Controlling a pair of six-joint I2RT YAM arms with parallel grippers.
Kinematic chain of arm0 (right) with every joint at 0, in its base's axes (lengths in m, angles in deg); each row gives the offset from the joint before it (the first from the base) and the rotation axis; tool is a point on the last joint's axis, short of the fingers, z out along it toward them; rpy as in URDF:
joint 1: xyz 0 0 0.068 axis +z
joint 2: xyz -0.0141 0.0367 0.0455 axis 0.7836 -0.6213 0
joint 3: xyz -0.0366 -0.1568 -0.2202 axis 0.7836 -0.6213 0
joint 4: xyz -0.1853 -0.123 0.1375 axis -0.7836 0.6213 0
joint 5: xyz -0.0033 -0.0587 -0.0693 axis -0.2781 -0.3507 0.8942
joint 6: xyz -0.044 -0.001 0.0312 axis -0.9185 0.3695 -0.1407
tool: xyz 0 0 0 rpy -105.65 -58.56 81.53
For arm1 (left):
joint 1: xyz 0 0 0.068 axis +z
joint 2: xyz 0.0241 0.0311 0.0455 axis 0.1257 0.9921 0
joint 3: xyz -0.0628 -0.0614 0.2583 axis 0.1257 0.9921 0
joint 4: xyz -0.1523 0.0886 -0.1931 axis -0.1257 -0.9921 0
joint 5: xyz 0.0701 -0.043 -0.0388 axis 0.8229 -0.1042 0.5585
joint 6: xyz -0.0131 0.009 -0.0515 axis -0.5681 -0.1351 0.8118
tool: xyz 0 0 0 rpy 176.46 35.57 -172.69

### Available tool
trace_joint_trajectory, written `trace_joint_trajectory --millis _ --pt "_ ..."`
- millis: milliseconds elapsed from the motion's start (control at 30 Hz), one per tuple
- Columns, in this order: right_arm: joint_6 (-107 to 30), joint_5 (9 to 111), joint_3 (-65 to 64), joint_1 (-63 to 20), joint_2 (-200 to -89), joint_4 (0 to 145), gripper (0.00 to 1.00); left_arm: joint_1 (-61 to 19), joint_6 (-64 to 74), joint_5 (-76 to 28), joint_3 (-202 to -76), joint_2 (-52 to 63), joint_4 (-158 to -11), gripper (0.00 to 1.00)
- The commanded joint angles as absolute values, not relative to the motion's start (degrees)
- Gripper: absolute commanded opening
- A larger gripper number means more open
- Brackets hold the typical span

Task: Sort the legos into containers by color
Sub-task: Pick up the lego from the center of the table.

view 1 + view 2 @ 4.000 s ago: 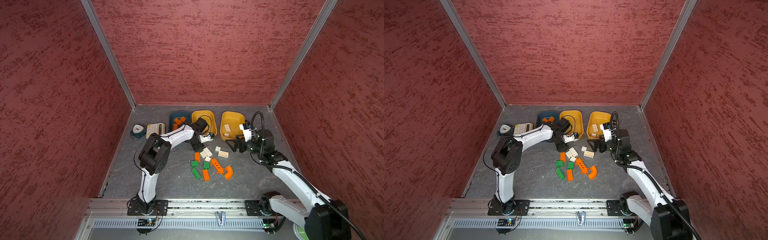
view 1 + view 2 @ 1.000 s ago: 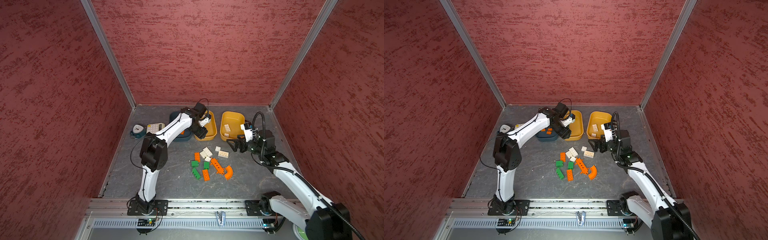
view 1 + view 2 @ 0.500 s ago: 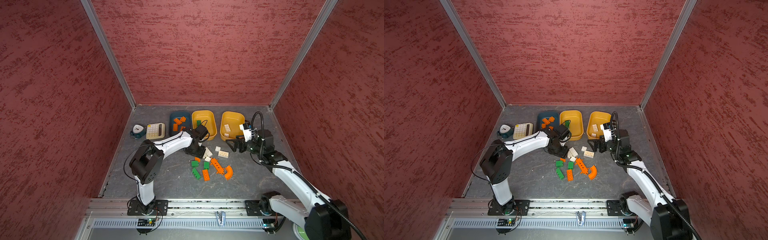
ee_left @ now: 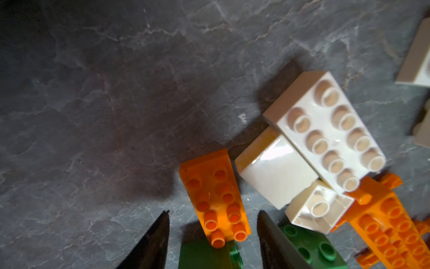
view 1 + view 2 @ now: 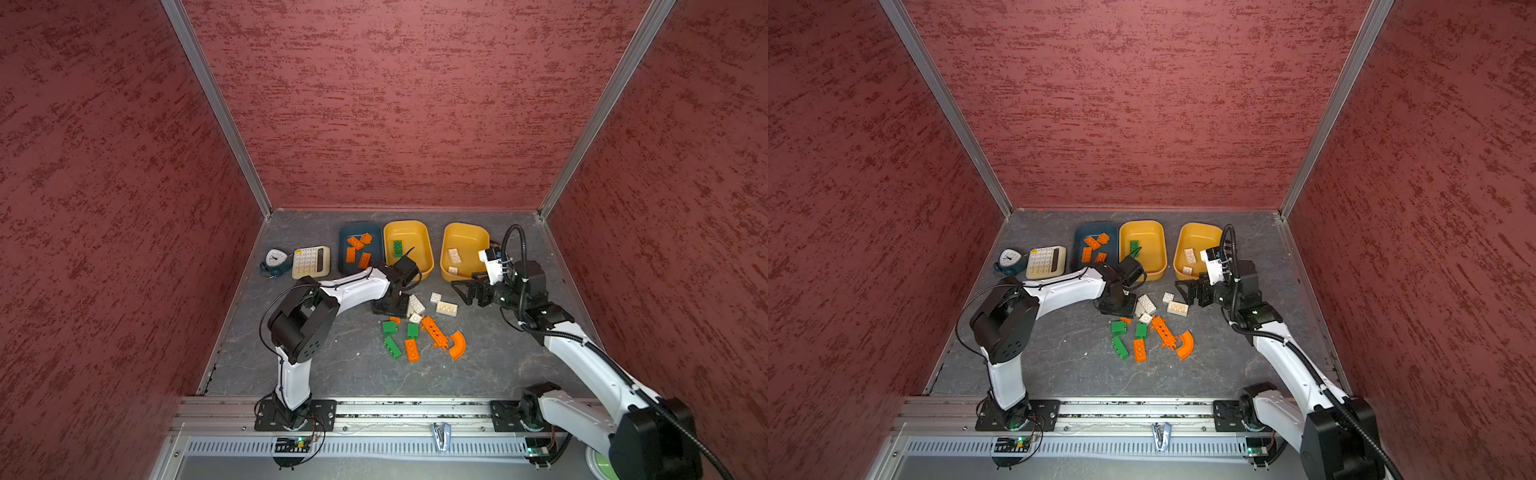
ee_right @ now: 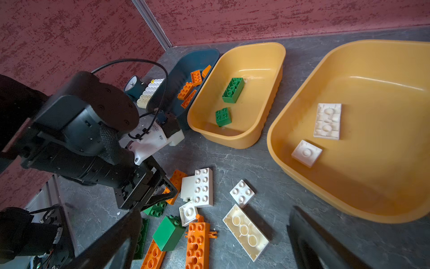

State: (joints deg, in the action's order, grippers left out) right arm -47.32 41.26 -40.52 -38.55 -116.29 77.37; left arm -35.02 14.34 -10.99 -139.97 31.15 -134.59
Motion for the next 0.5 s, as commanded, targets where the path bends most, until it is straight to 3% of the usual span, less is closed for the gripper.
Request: trace_joint_trajectory --millis 0,333,467 --pt "-47.9 41.0 -41.0 -38.3 -116.6 75.8 0.99 -35.4 15.3 -9.3 -139.4 32.4 -133.7 0.57" --pt "-48.0 41.1 -41.2 -38.4 -116.3 76.0 0.99 -35.0 14.6 -6.5 -139.9 34.4 -134.6 0.52" --pt "-47.9 41.1 -41.3 -38.4 -116.2 76.0 0.99 -34.2 14.1 -6.3 -139.6 34.8 -134.9 0.46"
